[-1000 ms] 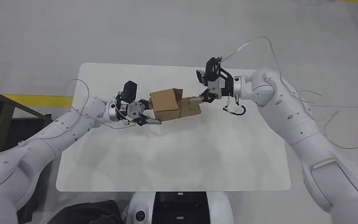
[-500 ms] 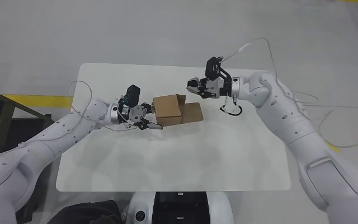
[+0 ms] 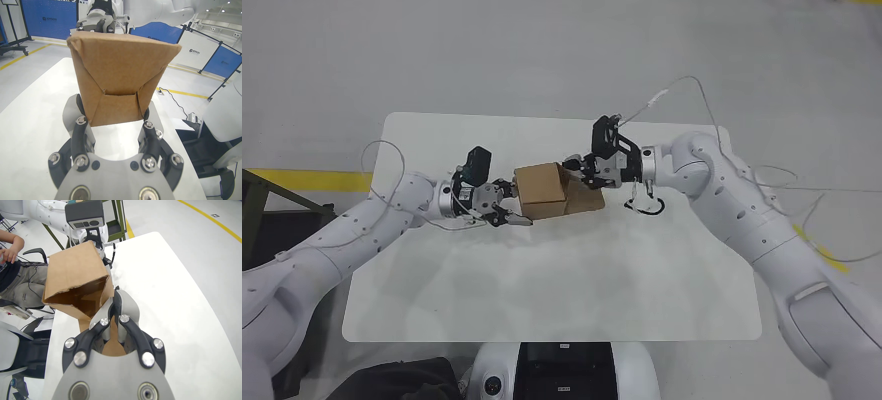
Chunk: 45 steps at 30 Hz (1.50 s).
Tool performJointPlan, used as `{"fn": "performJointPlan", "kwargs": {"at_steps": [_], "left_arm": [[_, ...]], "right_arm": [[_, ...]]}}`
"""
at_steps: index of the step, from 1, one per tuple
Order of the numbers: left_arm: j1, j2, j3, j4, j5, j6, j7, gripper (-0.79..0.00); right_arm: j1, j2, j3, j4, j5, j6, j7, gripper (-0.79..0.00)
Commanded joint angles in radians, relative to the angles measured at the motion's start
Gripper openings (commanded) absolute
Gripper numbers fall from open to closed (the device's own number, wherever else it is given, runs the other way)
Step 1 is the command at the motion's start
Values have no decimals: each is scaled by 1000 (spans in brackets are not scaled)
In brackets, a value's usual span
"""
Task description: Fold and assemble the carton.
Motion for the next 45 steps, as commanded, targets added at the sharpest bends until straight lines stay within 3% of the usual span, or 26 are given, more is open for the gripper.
{"fn": "performJointPlan", "kwargs": {"at_steps": [1,15,30,41,45], "left_arm": [[0,-2,0,5,-3,0,0,-453],[2,-11,0,19,-8,0,0,-462],[1,-13,0,15,-11,0,0,-471],[0,-7,0,35,-36,0,0,-483],[-1,-4,-2,39,-49,0,0,-508]], "right_arm": [[1,4,-5,-6,3,0,-3,-785],[27,13,-89,-59,53,0,-5,-785],[86,3,-181,-14,87,0,-59,-785],[57,79,-98,54,131,0,-114,-785],[22,119,-45,78,198,0,-56,-785]]}}
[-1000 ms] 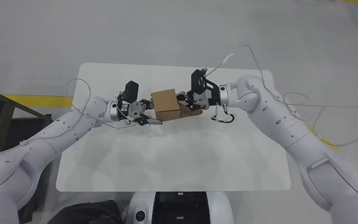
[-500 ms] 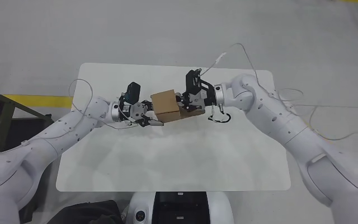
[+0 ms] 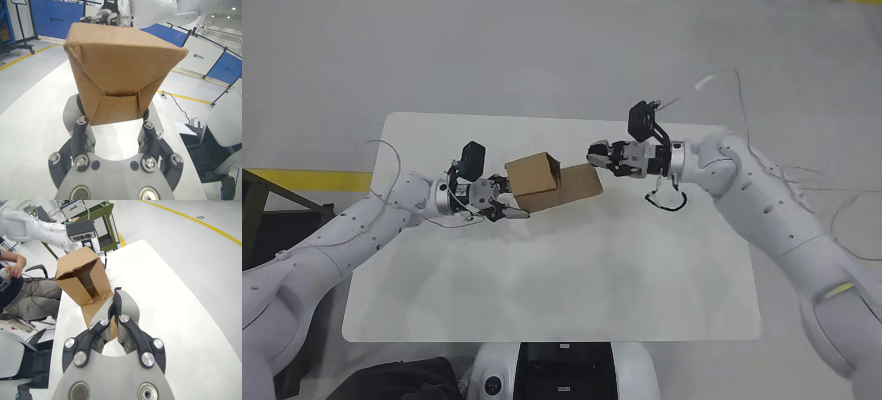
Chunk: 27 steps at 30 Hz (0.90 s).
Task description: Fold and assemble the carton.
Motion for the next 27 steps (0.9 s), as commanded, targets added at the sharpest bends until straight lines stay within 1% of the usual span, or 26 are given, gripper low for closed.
{"fn": "performJointPlan", "kwargs": {"at_steps": [1,3,5,9,13,16,18,23,27], "left_arm": [[-1,2,-4,-1,-9,0,0,-520],[-1,6,-11,-5,-19,0,0,-526],[0,10,-22,-12,-26,0,0,-554],[7,18,-45,-34,-27,0,0,-606],[13,23,-57,-56,-8,0,0,-613],[15,21,-55,-68,22,0,0,-613],[14,19,-53,-67,42,0,0,-613],[13,13,-56,-64,58,0,0,-616],[14,12,-63,-57,79,0,0,-616]], "right_arm": [[-19,20,28,12,44,1,39,-785],[-41,36,51,18,88,11,75,-785],[-64,47,62,17,141,31,130,-785],[-92,53,58,-20,251,63,254,-785],[-100,42,40,-61,314,80,321,-785],[-100,25,26,-65,368,68,337,-785],[-102,14,22,-42,430,51,341,-785],[-93,-3,8,7,567,52,434,-785],[-90,-9,2,22,702,73,543,-785]]}}
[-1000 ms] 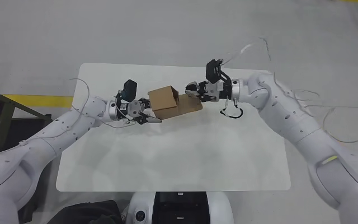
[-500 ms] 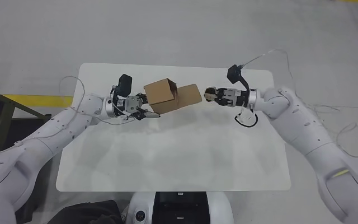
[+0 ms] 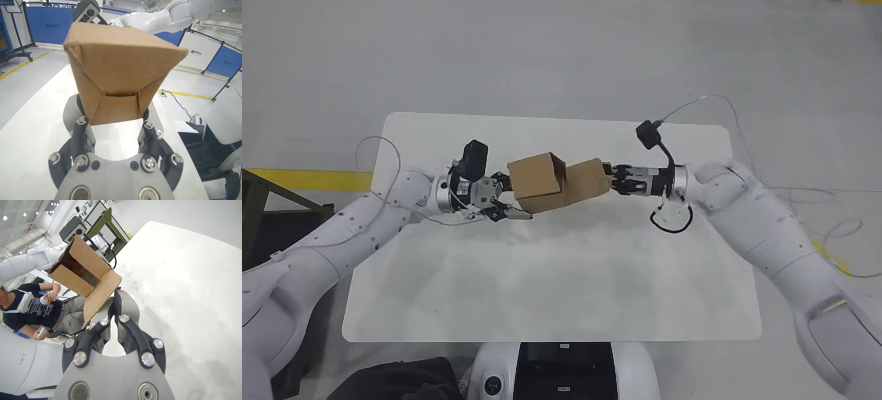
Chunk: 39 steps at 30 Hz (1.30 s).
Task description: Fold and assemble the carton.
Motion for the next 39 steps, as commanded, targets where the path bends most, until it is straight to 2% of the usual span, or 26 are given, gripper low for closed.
{"fn": "performJointPlan", "kwargs": {"at_steps": [1,5,9,12,13,14,15,16,30,33,36,37,39], "left_arm": [[1,-1,-3,3,16,0,0,-616],[-1,-5,-11,8,53,0,0,-613],[4,-13,-27,20,79,0,0,-610],[10,-18,-37,26,86,0,0,-606],[12,-19,-40,27,89,0,0,-606],[14,-19,-43,28,91,0,0,-606],[16,-20,-46,27,91,0,0,-606],[18,-21,-49,27,92,0,0,-606],[32,-14,-56,7,81,0,0,-606],[32,-11,-56,6,82,0,0,-606],[30,-9,-53,5,86,0,0,-606],[30,-9,-51,5,88,0,0,-603],[28,-8,-48,5,89,0,0,-603]], "right_arm": [[5,-3,-2,2,70,21,68,-785],[14,-13,-8,-16,139,71,154,-785],[15,-24,-13,-36,161,119,192,-785],[13,-33,-13,-38,184,140,213,-693],[12,-35,-11,-35,190,140,218,-622],[12,-36,-9,-33,192,140,222,-474],[12,-36,-9,-33,192,140,222,-52],[12,-36,-9,-33,192,140,222,0],[12,-36,-9,-33,192,140,222,-6],[-3,-34,4,-58,184,162,198,-197],[-13,-28,23,-94,200,186,224,-308],[-19,-26,30,-107,218,190,239,-406],[-23,-21,45,-123,238,205,269,-431]]}}
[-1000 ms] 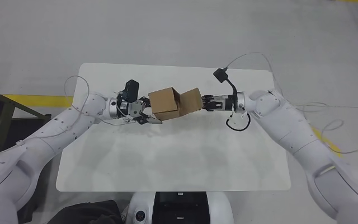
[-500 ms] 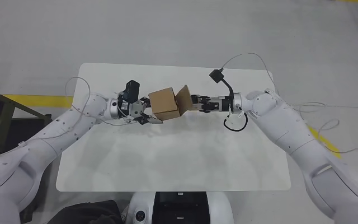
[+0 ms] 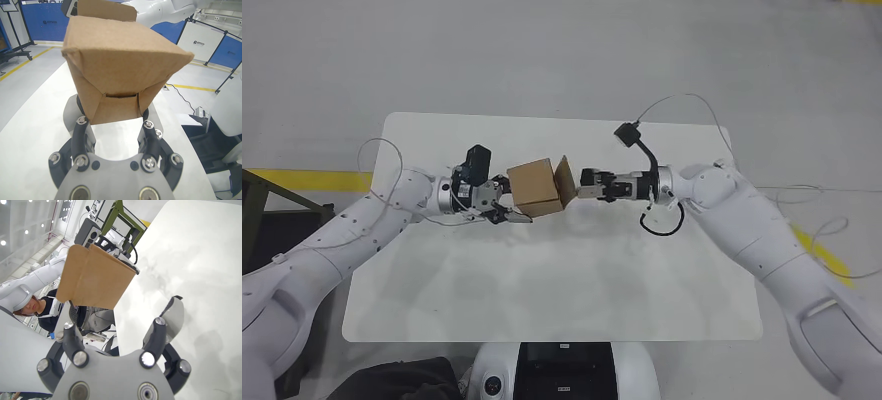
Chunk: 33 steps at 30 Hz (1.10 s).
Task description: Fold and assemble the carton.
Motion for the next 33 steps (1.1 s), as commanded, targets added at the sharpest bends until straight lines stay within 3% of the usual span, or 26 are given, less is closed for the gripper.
{"fn": "performJointPlan", "kwargs": {"at_steps": [1,4,23,33], "left_arm": [[-2,0,4,0,3,0,0,-603],[-7,-1,11,2,11,0,0,-600],[-28,-8,22,18,70,0,0,-597],[-22,-11,13,23,82,0,0,-597]], "right_arm": [[-7,4,15,-21,31,19,31,-456],[-19,8,34,-49,76,54,69,-502],[-46,24,123,-143,56,306,156,-496],[-78,14,167,-125,199,247,239,-511]]}}
